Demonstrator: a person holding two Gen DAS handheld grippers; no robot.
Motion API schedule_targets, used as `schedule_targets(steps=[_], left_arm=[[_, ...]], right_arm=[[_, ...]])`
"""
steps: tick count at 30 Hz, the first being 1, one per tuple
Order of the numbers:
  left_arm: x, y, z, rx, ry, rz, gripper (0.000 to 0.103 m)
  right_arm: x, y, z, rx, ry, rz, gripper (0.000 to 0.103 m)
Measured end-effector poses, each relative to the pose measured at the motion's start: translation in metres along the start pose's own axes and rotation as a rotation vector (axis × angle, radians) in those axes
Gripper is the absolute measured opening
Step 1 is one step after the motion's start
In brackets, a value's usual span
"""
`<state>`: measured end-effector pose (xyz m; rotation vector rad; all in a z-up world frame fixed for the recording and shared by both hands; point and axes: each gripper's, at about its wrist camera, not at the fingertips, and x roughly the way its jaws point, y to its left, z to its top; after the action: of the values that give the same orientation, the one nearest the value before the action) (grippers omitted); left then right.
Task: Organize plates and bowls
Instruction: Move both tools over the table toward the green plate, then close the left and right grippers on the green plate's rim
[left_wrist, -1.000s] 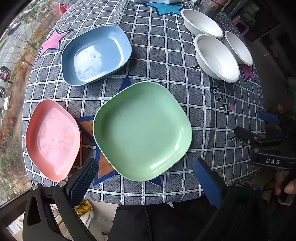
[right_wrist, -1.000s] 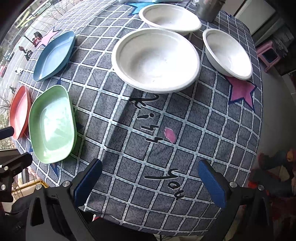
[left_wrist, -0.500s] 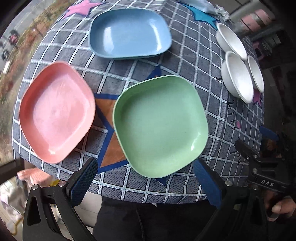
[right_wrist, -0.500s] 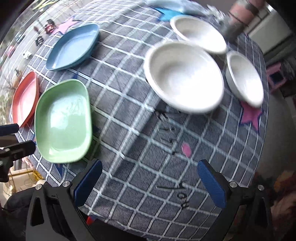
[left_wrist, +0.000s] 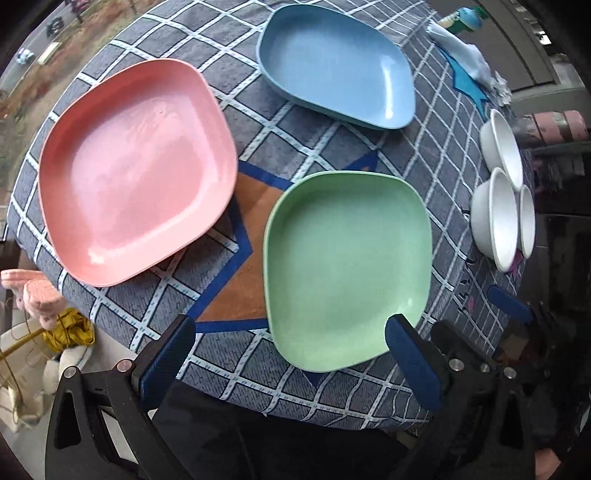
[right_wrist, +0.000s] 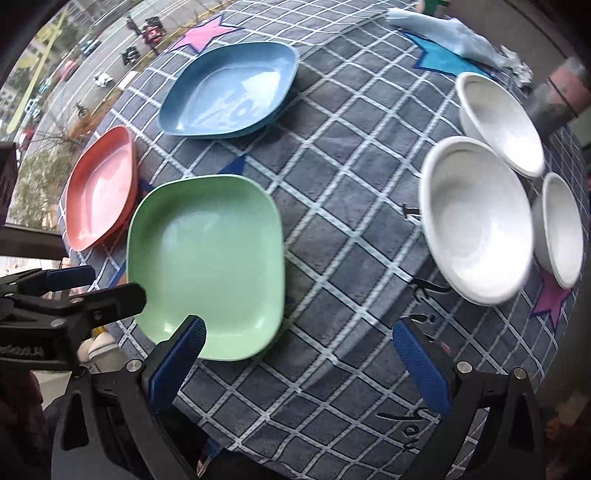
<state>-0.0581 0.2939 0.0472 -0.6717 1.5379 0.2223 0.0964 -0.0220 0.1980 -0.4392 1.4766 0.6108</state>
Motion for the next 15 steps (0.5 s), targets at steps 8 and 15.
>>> schedule_targets(steps=[8, 15], left_arm=[[0.011, -0.002, 0.007, -0.025, 0.007, 0.047, 0.092], [0.022, 0.007, 0.014, -0.062, 0.044, 0.040, 0.066]], right_arm=[[0.020, 0.024, 0.012, -0.088, 0.015, -0.014, 0.086], [0.026, 0.018, 0.021, -0.073, 0.016, -0.027, 0.085]])
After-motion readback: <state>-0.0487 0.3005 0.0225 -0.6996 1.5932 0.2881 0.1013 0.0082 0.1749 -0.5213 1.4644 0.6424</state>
